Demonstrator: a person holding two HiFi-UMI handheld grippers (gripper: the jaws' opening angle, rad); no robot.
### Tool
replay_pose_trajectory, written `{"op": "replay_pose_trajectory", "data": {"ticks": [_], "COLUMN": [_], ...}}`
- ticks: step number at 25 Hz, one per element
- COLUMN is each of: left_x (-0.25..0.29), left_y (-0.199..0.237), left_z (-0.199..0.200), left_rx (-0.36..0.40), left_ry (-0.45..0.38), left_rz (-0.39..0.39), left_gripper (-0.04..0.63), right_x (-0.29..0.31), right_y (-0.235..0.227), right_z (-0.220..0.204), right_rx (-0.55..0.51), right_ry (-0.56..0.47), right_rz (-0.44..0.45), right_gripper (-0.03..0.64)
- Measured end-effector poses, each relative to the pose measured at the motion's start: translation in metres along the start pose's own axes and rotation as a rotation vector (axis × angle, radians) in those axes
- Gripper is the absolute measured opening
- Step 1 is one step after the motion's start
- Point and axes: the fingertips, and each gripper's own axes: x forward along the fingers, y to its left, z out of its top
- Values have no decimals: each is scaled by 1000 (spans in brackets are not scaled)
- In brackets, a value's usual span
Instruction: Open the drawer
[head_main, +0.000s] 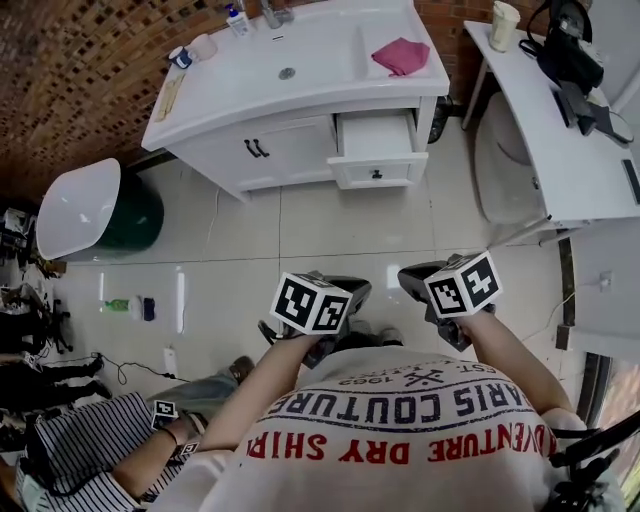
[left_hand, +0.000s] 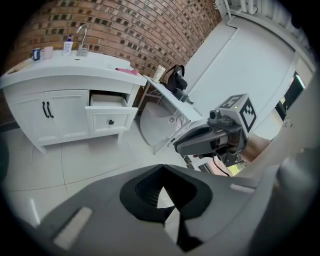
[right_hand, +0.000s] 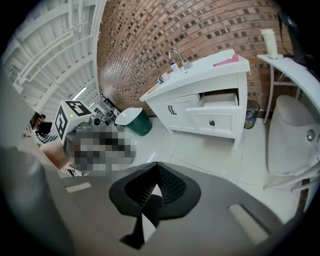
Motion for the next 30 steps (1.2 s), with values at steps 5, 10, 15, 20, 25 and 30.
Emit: {"op": "replay_pose_trajectory", "data": {"ticks": [5, 10, 15, 20, 25, 30], "left_x": [-1, -2, -3, -5, -2, -3], "left_y": [-7, -10, -10, -13, -18, -18], "left_z": [-2, -5, -6, -5, -5, -8], "left_rx": [11, 21, 34, 50, 55, 55], "left_ry": [-1, 1, 3, -14, -10, -7], "left_rz": [8, 6, 18, 30, 14, 21], "left_gripper": [-5, -5, -5, -5, -5, -5], "right_x": [-5, -2, 1, 1, -2, -2], "right_y": [4, 7, 10, 11, 10, 11], "right_z": [-6, -9, -9, -14, -14, -18], "right_rx": [-20, -43, -51, -62, -60, -61], "right_ry": [8, 21, 26, 39, 37, 39], "right_rz": [-6, -7, 1, -5, -12, -13], "right_gripper": [8, 8, 8, 8, 8, 8]}}
